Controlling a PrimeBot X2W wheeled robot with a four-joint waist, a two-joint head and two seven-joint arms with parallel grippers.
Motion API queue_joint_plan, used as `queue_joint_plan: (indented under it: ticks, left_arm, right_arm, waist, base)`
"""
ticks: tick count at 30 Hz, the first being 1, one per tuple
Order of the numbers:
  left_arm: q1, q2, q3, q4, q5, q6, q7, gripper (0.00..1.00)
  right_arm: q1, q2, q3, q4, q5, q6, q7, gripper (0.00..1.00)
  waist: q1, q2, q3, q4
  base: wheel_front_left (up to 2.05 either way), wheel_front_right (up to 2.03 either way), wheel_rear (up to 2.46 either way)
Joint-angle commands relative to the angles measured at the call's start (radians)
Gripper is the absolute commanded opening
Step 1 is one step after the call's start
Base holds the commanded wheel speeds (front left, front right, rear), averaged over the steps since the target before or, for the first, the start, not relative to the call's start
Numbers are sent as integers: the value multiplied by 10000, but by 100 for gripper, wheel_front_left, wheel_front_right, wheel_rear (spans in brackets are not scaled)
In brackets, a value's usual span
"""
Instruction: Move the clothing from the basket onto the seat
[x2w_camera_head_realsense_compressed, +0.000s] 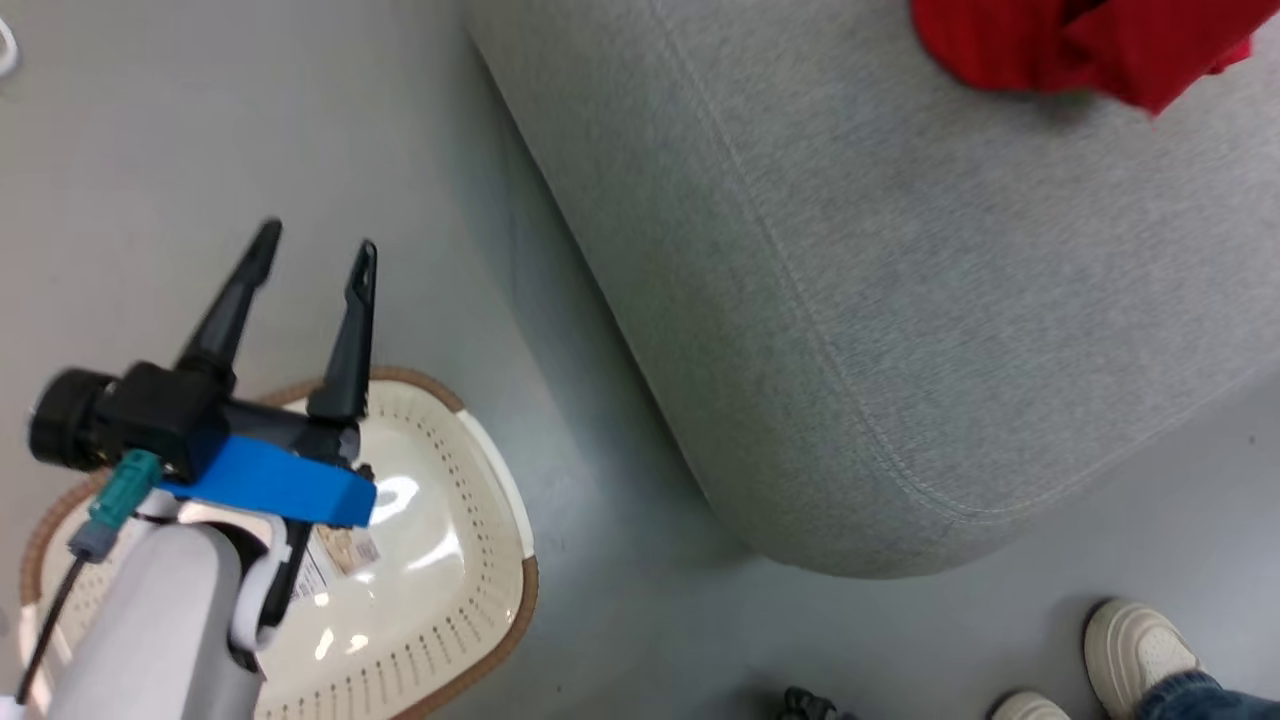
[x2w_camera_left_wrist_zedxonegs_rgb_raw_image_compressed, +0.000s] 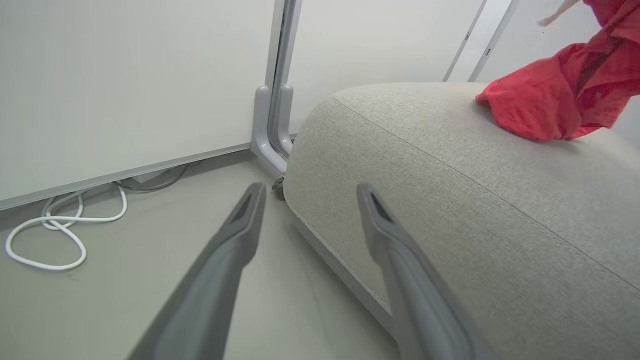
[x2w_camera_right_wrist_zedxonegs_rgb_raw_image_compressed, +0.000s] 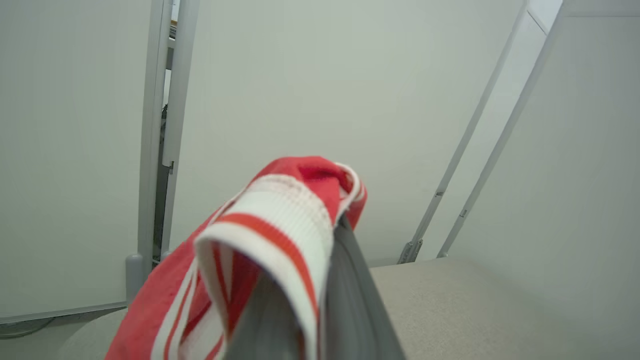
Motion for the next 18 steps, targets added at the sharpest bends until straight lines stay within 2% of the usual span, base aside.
queue_joint_plan:
  ticks: [1,4,8,14,15,16,18]
  left_arm:
    - [-254,129,34,-277,81,26,110,100]
    - [-524,365,47,-922,214,45,403,100]
    - [-823,508,4,-1582,339,76,645,100]
    - [-911,548,-76,-1958,403,148,728,100]
    - [-877,546,-83,-1937,389,144,703,100]
    - [-855,531,-84,-1903,374,166,665,100]
    - [-837,489,-89,-1806,315,187,582,100]
  right_arm:
    - [-292,-116,-206,249,-154,1,-48,0]
    - [-929,-301,-913,1075,-335,1,-214,0]
    - [-1135,-204,-1557,2355,-561,0,-546,0]
    - [-891,148,-1667,4446,-902,1,-971,0]
    - [-881,142,-1616,4732,-971,0,-1043,11]
    - [-870,139,-1557,5012,-1002,1,-1072,99]
    - [-870,79,-1447,5439,-1116,1,-1284,100]
  waist:
    - [-3,0,858,628]
    - [-3,0,1561,785]
    - [-3,0,2196,1045]
    - [-3,0,2549,1314]
    - [-3,0,2528,1348]
    - [-3,0,2489,1389]
    - [-3,0,2346,1480]
  base:
    - [0,0,0]
    - [0,0,0]
    - [0,0,0]
    - [0,0,0]
    - [0,0,0]
    - [0,0,0]
    - [0,0,0]
